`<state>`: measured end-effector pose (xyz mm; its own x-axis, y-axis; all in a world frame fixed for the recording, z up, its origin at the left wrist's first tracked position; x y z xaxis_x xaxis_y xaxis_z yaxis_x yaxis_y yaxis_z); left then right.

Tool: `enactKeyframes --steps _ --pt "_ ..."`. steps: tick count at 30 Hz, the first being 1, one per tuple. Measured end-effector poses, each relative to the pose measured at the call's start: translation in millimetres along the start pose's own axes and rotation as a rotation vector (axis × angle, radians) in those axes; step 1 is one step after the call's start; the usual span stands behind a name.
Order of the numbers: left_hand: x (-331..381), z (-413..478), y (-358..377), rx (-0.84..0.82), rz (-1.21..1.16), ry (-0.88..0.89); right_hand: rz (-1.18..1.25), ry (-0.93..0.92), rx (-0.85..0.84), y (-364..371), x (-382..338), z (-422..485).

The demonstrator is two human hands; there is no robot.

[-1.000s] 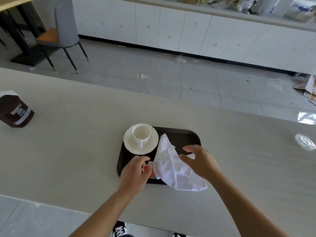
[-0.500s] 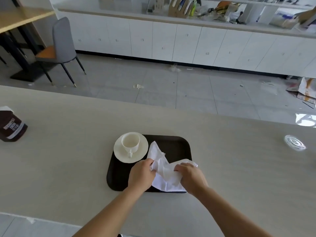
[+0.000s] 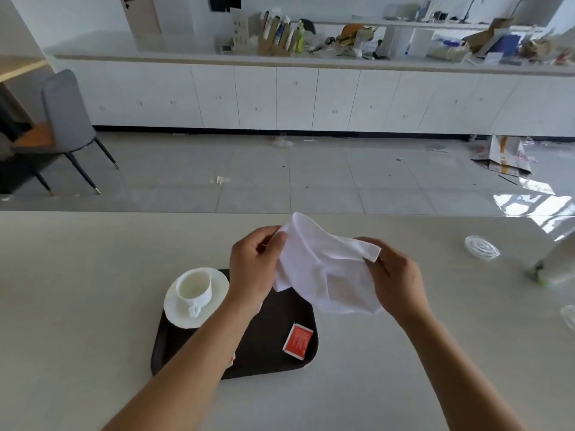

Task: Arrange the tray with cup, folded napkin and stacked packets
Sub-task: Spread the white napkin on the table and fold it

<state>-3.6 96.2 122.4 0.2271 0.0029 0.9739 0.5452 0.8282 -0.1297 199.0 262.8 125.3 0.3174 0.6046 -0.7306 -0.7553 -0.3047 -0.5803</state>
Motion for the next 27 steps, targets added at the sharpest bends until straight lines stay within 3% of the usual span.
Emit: enactKeyframes --steps 4,7,9,11,13,15,20,24,27 --pt "2 -4 73 -0.159 -0.032 -0.016 -0.245 0.079 0.212 -72 68 -7" --pt "-32 -35 140 -0.395 0.156 -0.029 -0.353 0.313 0.167 -89 155 -20" --pt "-68 -60 162 -0.446 0.361 -0.017 -0.235 0.562 0.073 -84 219 -43" --pt "-103 -76 163 -0.430 0.560 -0.024 -0.014 0.814 0.101 -85 272 -78" --pt "-130 -84 159 -0.444 0.796 0.022 0.133 0.945 0.163 -85 304 -112" --pt "-150 -86 156 -0.464 1.003 0.057 0.042 0.945 0.125 -80 310 -135" --pt "-154 -78 168 -0.496 1.261 0.116 -0.608 0.698 -0.187 -62 292 -152" --pt "-156 -97 203 -0.769 1.287 0.309 -0.708 0.576 -0.348 -60 308 -142" --pt "-157 -120 226 -0.915 1.276 0.427 -0.701 0.687 -0.341 -94 336 -138"
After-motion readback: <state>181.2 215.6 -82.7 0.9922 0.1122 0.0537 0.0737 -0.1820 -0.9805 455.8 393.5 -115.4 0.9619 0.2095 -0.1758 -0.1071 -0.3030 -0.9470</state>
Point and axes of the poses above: each hand's wrist, its own z-axis towards the middle knuckle, its own y-axis out of the palm, x = y × z, the point moved 10 cm from there along z, towards the middle knuckle
